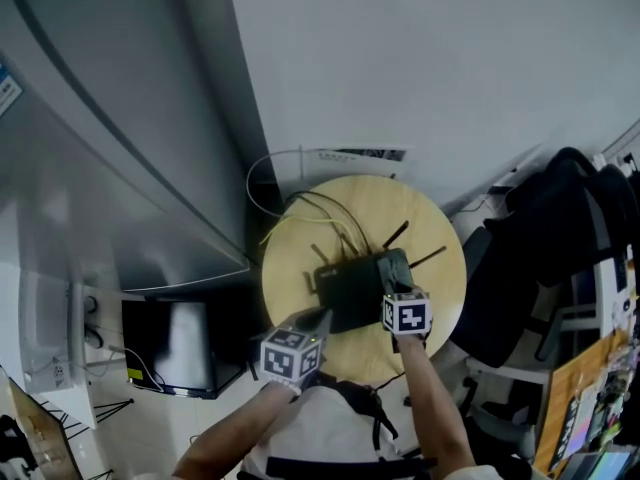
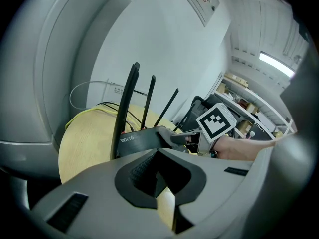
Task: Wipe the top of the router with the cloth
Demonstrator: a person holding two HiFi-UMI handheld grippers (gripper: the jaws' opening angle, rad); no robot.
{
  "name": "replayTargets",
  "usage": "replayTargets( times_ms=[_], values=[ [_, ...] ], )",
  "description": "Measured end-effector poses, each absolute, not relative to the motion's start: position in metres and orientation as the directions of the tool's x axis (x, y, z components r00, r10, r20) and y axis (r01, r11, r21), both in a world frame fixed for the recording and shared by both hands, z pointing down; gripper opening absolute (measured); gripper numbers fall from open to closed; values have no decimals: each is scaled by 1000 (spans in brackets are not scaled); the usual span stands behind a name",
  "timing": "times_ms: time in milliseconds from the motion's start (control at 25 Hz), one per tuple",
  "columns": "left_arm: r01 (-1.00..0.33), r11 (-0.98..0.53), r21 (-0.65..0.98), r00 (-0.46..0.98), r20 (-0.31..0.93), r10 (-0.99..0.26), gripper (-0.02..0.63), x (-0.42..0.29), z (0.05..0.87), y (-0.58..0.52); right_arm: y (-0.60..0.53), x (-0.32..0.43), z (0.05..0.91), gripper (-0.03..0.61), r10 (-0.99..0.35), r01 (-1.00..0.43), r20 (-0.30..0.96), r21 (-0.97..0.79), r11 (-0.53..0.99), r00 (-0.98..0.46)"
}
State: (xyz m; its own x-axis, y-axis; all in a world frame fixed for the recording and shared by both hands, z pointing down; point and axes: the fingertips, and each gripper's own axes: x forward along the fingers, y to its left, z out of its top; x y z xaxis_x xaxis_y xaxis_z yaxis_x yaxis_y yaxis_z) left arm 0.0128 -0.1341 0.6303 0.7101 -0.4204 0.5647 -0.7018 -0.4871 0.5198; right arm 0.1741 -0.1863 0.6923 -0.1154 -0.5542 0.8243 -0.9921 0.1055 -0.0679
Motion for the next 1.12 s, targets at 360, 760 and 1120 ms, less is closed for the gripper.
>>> replayTargets(
  times_ms=[360, 760, 1120],
  values=[
    [-730, -454, 511, 683, 579, -446, -3, 0, 638, -130, -170, 108, 693, 34, -520, -969, 821, -160, 187, -235],
    [-748, -423, 511, 663, 591, -459, -3, -8, 644, -123, -166, 54, 694, 34, -487, -934, 810, -197, 299, -327],
    [-761, -402, 510, 649, 596, -473, -3, -18, 647, -121, -160, 17, 694, 34, -444, -890, 791, -264, 372, -421]
  ],
)
